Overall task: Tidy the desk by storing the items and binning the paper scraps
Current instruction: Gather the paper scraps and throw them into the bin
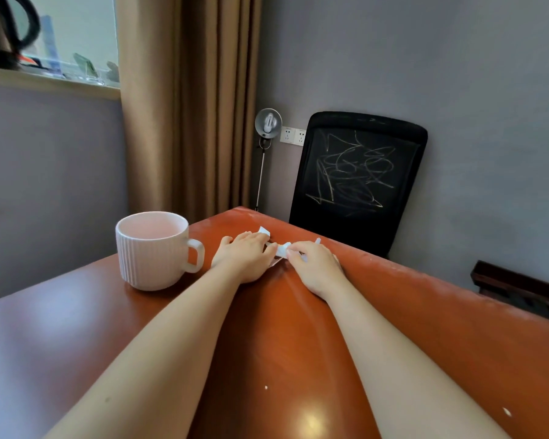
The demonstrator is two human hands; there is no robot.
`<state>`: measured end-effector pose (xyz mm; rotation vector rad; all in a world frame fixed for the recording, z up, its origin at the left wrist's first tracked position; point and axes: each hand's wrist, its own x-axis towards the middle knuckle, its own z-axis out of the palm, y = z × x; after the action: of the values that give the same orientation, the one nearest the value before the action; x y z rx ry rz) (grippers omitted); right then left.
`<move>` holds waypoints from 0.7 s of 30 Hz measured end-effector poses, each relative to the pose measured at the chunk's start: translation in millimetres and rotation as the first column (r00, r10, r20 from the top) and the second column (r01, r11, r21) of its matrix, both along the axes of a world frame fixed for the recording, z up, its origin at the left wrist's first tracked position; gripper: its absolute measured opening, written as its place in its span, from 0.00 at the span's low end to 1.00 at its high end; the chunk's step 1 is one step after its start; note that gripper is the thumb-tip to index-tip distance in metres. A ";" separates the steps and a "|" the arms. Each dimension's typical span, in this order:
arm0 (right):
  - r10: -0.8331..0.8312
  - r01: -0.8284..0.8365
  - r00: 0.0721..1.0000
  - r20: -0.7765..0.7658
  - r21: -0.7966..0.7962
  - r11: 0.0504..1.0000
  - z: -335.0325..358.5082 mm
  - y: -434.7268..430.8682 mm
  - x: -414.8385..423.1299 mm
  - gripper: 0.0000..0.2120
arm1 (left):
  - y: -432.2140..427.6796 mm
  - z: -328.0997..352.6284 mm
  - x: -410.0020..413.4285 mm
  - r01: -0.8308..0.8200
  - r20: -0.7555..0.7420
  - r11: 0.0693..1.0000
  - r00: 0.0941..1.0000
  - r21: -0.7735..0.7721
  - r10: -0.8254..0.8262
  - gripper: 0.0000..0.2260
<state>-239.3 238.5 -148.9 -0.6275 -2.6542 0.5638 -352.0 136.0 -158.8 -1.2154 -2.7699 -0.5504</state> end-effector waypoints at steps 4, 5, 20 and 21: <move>-0.015 0.004 0.997 -0.079 -0.143 0.990 1.6 -4.9 8.4 0.13 | -14.4 2.7 13.9 0.019 0.032 0.999 0.999 0.033 -0.020 0.21; -0.029 0.014 0.996 -0.090 -0.157 0.988 2.3 -7.3 12.2 0.12 | -19.9 4.1 18.7 0.026 0.036 0.999 0.999 0.036 -0.028 0.22; -0.278 0.198 0.923 -0.266 -0.292 0.936 1.6 -51.3 69.2 0.11 | -87.3 7.3 82.3 0.112 0.021 0.983 0.993 0.142 -0.116 0.32; -0.323 0.253 0.906 -0.273 -0.260 0.932 2.6 -52.9 71.5 0.11 | -88.4 6.9 84.0 0.101 0.023 0.984 0.994 0.145 -0.105 0.33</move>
<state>-167.9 185.7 -146.2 -0.8979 -2.1686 0.7997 -268.0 47.7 -151.9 -1.3335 -2.6487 -0.7690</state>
